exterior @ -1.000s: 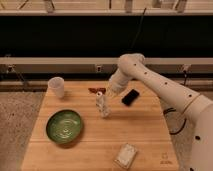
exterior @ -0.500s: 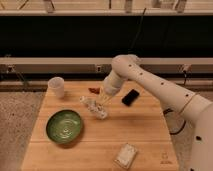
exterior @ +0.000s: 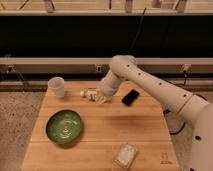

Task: Knock the eraser over

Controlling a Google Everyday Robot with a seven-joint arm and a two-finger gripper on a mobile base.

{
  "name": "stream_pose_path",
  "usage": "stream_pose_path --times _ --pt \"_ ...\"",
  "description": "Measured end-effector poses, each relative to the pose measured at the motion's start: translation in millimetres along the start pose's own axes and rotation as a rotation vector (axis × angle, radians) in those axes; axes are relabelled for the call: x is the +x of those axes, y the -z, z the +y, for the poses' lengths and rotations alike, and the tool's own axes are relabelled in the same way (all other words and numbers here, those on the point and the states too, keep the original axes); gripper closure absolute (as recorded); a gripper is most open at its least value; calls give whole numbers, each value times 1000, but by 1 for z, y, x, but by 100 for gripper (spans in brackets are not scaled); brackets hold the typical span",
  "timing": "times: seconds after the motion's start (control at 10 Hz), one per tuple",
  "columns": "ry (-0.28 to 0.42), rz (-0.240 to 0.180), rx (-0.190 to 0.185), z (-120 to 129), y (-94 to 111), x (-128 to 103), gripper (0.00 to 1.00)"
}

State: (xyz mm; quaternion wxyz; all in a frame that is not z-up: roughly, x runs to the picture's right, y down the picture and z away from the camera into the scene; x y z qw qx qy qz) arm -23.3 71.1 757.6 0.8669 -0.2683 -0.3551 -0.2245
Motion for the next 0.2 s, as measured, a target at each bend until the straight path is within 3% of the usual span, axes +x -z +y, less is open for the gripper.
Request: stream_pose_path --times 0.1,0.2 --pt "-2 -18 15 5 5 2 90" --pt "-13 -10 8 10 12 6 96"
